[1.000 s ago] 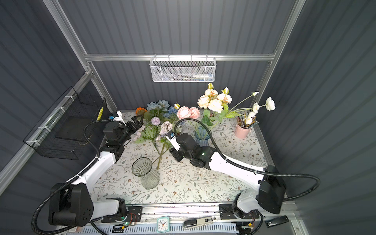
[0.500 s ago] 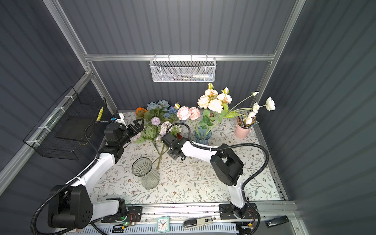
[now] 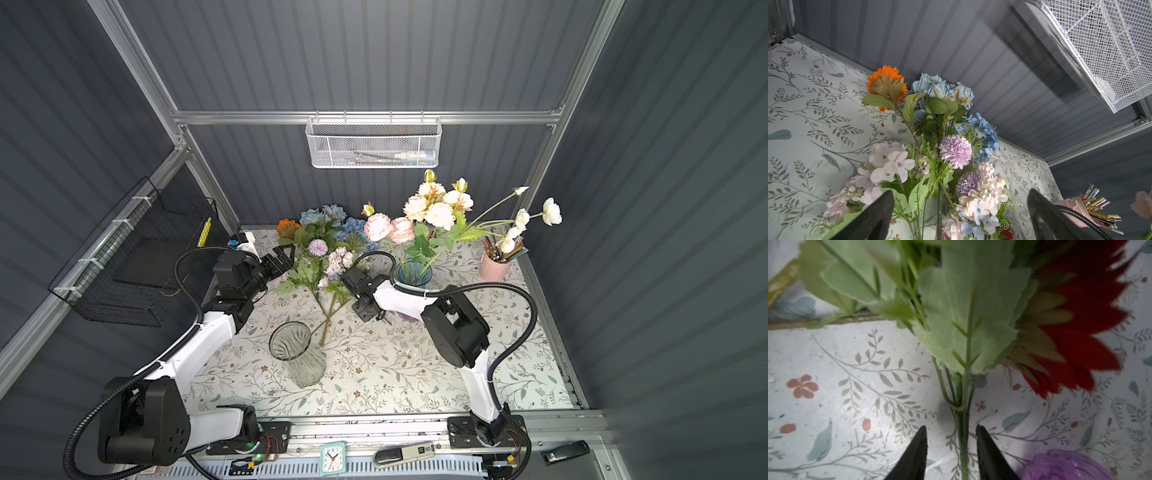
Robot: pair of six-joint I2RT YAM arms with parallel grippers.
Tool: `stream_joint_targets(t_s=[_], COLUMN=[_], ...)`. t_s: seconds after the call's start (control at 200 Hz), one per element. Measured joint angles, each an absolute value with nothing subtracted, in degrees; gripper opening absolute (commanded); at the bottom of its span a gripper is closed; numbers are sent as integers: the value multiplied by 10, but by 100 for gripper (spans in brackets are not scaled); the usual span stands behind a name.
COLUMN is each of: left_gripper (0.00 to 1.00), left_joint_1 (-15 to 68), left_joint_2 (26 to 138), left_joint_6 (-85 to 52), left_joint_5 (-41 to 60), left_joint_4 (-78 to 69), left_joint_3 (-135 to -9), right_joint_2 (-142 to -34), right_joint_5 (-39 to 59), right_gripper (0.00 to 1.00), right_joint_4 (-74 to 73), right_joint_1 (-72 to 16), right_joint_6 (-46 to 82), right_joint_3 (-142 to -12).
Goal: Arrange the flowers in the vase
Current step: 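Close the right gripper on the lilac-white flower stems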
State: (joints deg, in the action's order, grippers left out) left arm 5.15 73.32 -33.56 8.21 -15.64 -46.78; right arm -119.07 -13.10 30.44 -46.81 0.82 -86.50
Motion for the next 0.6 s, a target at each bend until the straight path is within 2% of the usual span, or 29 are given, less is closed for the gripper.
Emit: stream_joint_targets(t_s=[0.39,0.6], left_gripper=[100,100], left_joint_1=[51,51], left_joint_2=[733,733], left_joint_6=[-336,-336], left_joint_5=[82,82], left_joint_4=[-156,-154], left_joint_3=[-468,-468], right_joint_2=[-1192,-1191], right_joint_5=[-119,-95], right_gripper=[0,0], right_joint_4=[298,302], right_joint_1=[-466,-462], right_joint_6=[12,16], right_joint_3=[-867,-867])
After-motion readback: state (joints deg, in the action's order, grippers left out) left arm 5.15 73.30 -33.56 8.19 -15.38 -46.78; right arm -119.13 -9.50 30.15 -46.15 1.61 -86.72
